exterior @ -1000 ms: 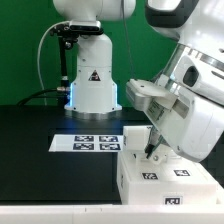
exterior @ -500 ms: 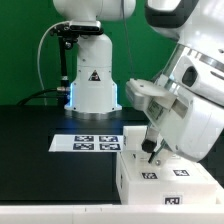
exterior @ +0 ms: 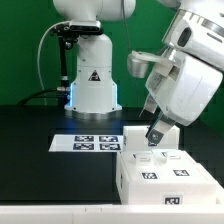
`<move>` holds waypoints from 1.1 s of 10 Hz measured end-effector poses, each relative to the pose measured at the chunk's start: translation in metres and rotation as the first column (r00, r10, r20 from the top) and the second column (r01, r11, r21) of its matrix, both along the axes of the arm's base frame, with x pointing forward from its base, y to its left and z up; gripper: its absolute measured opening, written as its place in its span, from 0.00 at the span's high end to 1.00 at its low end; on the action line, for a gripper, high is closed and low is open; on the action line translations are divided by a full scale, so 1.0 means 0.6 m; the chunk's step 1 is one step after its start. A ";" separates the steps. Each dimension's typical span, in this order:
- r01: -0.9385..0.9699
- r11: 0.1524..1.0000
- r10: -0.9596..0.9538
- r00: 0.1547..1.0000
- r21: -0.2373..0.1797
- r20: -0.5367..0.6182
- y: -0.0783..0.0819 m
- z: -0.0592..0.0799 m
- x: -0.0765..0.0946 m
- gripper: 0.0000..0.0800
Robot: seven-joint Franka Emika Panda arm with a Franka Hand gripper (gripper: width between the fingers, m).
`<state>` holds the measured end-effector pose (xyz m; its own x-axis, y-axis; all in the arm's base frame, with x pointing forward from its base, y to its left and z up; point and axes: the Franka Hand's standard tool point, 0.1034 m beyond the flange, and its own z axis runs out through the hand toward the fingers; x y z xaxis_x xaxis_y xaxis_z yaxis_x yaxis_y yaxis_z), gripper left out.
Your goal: Assemble cabinet
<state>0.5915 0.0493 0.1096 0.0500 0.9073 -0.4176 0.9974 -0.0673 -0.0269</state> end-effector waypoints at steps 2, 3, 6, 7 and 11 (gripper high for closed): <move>0.000 1.000 0.000 1.000 0.000 -0.001 0.000 -0.001 0.000 0.00; 0.001 1.000 -0.001 1.000 0.000 -0.001 -0.001 -0.001 0.000 0.00; 0.129 0.990 -0.135 0.983 0.061 0.121 -0.012 0.018 -0.016 0.00; 0.217 0.972 -0.230 0.959 0.093 0.164 -0.017 0.022 -0.038 0.00; 0.358 0.927 -0.374 0.908 0.117 0.188 -0.026 0.021 -0.051 0.00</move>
Offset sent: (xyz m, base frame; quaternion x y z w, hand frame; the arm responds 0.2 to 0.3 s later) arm 0.0000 0.0000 0.0000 0.0000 0.0000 0.0000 1.0000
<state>0.5611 0.0336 0.1221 0.4609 0.8381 -0.2917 0.8874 -0.4345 0.1539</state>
